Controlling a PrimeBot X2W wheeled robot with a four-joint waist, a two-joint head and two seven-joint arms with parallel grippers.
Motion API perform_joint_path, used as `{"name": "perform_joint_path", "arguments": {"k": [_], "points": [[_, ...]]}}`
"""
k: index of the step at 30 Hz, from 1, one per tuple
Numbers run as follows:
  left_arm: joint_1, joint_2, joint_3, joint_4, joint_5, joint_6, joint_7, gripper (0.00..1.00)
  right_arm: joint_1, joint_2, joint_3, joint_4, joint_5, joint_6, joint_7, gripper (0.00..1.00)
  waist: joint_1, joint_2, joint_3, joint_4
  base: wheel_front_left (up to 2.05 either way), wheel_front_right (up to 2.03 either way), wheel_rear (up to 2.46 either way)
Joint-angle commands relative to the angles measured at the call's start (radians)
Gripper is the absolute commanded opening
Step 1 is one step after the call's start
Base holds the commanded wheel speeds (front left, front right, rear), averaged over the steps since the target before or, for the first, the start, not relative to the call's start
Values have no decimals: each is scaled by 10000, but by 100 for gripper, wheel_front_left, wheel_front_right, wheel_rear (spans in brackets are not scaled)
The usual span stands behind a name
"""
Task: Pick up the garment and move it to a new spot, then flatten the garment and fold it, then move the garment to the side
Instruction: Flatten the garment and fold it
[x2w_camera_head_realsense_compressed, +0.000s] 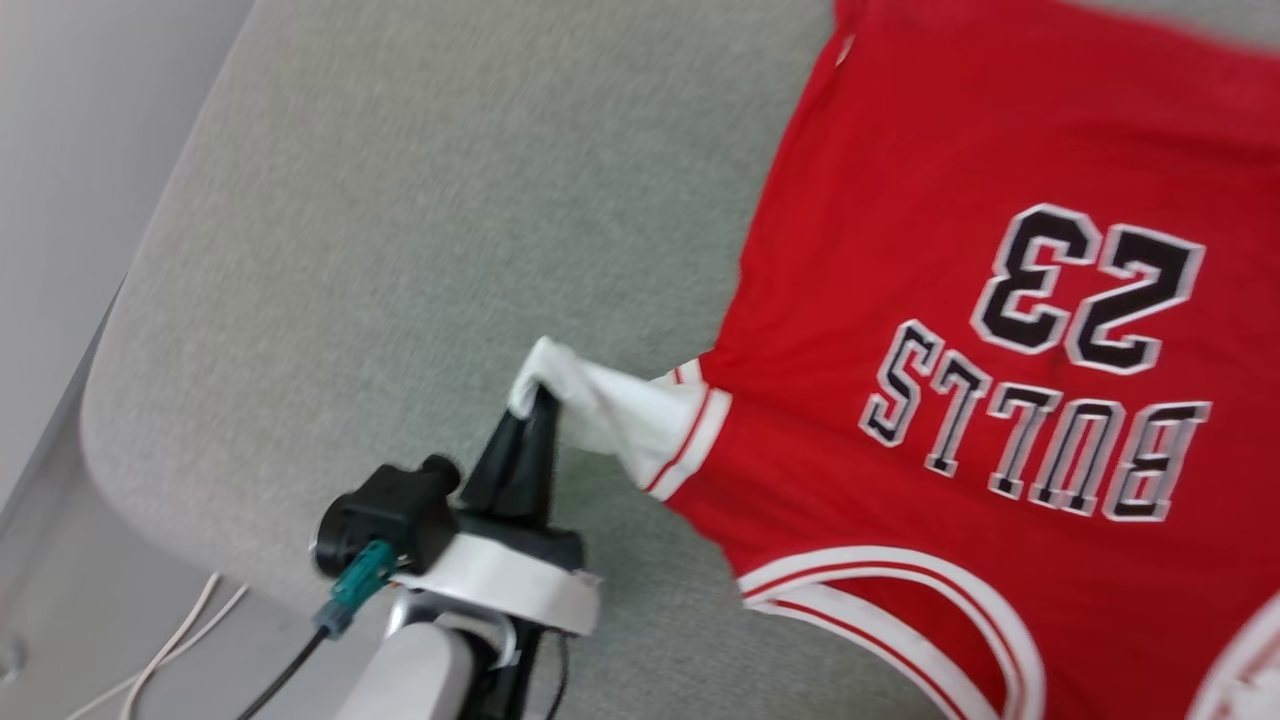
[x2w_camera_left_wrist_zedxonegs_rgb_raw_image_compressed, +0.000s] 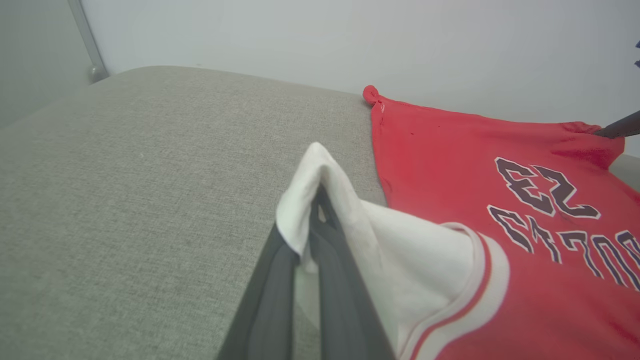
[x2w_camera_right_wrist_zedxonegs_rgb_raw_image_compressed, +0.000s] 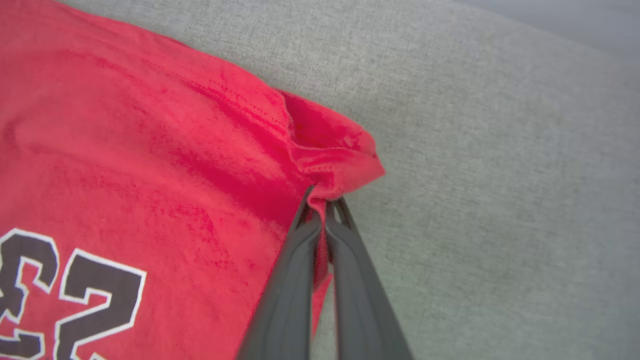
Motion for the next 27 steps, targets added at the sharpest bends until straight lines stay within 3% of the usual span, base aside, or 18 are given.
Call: {"name": "perform_joint_path", "arguments": {"k": [1, 7, 14, 22, 23, 24, 25, 27], "points": [[160, 140, 121, 80, -50, 102, 33, 0, 335, -126, 245, -233, 117, -7, 29, 0, -1, 0, -883, -800, 0, 0, 0], [775, 642, 683, 367, -319, 428, 319, 0, 2401, -697, 1636, -1844, 1174, -7, 257, 0, -1, 0, -2204, -2071, 0, 0, 0], [1714, 1215, 1209, 39, -568, 787, 735, 0, 5889, -1034, 1867, -3771, 2140, -10, 613, 0, -1, 0, -3113, -3444, 0, 0, 0], [2436, 1537, 1531, -542, -848, 1096, 1226, 0, 9556, 75, 1110, -4213, 2827, -9, 410, 0, -1, 0, -3405, -4374, 0, 0, 0], [2456, 1560, 1512, -614, -822, 1114, 1279, 0, 9770, 284, 1047, -4190, 2831, -7, 217, 5, -1, 0, -3394, -4434, 0, 0, 0], [2492, 1579, 1509, -667, -814, 1141, 1314, 0, 9945, 540, 971, -4143, 2916, -7, 17, 71, -1, 0, -3386, -4502, 0, 0, 0], [2533, 1616, 1478, -704, -793, 1149, 1397, 0, 10075, 752, 897, -4133, 2966, -7, -216, 100, -1, 0, -3379, -4563, 0, 0, 0], [2567, 1717, 1432, -816, -644, 1238, 1492, 0, 10128, 1023, 671, -4279, 2980, -7, -972, 100, -1, 0, -3357, -4673, 0, 0, 0]]}}
